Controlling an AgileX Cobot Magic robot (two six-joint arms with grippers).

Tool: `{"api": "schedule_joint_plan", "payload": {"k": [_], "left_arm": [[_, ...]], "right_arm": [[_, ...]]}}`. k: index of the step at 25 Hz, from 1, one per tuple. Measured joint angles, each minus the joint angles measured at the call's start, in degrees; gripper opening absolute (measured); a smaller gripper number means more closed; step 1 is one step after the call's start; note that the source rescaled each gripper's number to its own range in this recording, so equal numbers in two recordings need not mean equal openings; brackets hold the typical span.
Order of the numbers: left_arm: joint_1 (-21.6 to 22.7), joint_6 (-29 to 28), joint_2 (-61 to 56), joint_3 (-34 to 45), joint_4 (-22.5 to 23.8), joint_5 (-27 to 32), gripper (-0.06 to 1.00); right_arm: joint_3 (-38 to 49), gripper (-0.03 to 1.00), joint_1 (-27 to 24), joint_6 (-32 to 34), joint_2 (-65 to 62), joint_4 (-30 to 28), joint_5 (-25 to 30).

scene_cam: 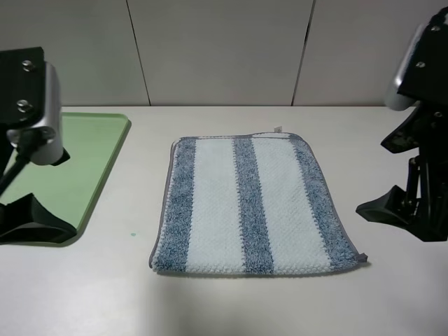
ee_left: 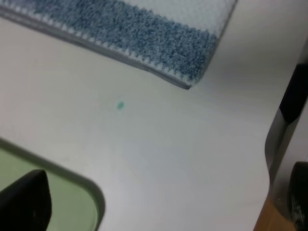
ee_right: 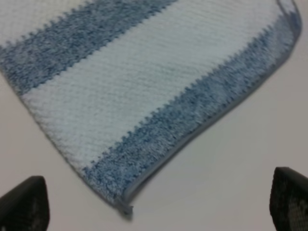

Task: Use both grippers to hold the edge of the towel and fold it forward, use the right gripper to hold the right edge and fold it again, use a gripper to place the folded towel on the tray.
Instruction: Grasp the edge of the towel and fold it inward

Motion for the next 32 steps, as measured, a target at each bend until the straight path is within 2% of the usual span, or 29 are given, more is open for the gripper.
{"api": "schedule_joint_plan", "payload": {"k": [10,16,32], "left_arm": [[-7.22,3.74,8.84,-0.04,0.0,-3.73,0.97],[-10.69,5.73,14.3,-0.04,-0.12,-5.79,0.97],[-11.07,11.43,23.0,-0.04,-0.06,-10.77,0.97]], "right_arm": [[0.0,1.0,5.94,-4.55,7.05,0.0,-1.12],[0.0,1.0,6.58,-5.9,8.25,0.0,-1.44],[1.74,1.0,6.71,-10.25,12.35,0.6,-2.86]]}}
